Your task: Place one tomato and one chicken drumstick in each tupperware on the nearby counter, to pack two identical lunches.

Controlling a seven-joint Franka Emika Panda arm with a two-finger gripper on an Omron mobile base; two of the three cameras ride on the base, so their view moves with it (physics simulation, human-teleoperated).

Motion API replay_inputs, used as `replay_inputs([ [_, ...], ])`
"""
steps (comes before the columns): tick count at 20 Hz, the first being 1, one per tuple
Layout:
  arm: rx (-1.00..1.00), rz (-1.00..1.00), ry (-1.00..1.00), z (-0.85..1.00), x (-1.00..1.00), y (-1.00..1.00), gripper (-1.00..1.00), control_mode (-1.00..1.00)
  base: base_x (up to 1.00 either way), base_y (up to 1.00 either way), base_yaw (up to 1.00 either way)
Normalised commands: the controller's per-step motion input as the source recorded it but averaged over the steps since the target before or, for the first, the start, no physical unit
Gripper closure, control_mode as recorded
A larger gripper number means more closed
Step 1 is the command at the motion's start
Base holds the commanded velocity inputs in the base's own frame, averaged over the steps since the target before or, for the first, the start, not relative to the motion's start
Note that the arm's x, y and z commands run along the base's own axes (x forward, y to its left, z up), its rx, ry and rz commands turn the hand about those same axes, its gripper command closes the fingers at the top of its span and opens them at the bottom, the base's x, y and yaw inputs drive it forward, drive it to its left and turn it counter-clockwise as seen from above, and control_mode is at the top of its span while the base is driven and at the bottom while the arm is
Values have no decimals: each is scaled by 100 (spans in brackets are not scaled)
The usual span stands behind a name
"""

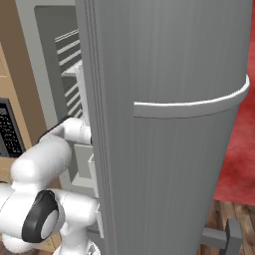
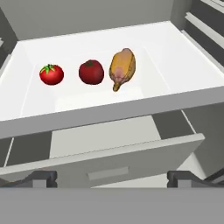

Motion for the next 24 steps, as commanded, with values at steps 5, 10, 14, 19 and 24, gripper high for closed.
replay_inputs([
  [5, 0, 0, 0, -4, 32, -6, -100, -100, 0, 0, 0],
  [10, 0, 0, 0, -9, 25, -12, -100, -100, 0, 0, 0],
  [14, 0, 0, 0, -11, 18, -11, -100, -100, 0, 0, 0],
  [19, 0, 0, 0, -13, 23, -5, -100, -100, 0, 0, 0],
  [24, 0, 0, 0, -18, 22, -9, -100, -100, 0, 0, 0],
])
